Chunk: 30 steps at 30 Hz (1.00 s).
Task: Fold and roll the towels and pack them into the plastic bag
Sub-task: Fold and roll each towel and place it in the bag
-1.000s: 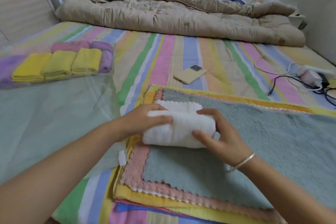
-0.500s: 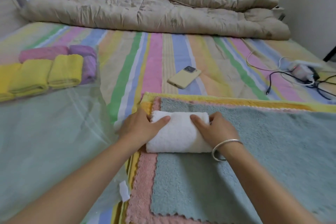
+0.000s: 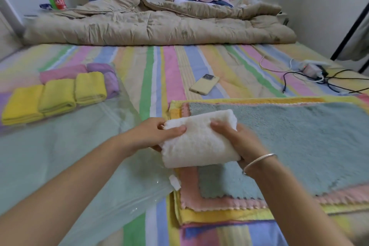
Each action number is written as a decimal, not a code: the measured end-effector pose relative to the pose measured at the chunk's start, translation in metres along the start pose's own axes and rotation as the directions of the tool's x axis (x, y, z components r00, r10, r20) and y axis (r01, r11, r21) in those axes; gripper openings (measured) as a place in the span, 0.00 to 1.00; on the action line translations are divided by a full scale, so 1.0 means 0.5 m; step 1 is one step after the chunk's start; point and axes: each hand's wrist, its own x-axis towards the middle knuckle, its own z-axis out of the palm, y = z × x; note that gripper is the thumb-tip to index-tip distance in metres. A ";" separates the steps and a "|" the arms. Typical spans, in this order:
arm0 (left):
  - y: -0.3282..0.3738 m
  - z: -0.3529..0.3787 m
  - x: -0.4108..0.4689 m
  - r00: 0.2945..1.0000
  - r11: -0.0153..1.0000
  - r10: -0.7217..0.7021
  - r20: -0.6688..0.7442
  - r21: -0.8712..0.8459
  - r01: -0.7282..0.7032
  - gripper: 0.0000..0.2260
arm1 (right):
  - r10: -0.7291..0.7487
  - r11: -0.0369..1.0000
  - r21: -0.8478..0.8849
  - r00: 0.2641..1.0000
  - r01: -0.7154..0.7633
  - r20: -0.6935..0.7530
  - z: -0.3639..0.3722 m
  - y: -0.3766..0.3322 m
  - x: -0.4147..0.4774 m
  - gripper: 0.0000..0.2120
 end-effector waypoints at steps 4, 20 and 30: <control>-0.032 -0.094 -0.117 0.988 0.995 0.041 0.146 0.087 -0.054 0.46 | -0.092 0.970 -0.199 0.971 0.137 0.219 0.082 -0.027 -0.049 0.31; -0.276 -0.095 -0.587 0.959 0.983 0.180 -0.219 0.059 -0.171 0.32 | 0.023 0.827 -0.352 0.600 0.438 0.799 0.444 0.050 -0.166 0.10; -0.319 -0.127 -0.679 0.978 0.985 0.151 -0.145 0.109 -0.136 0.24 | -0.102 -0.088 -0.432 0.423 0.898 0.900 0.388 0.099 -0.116 0.30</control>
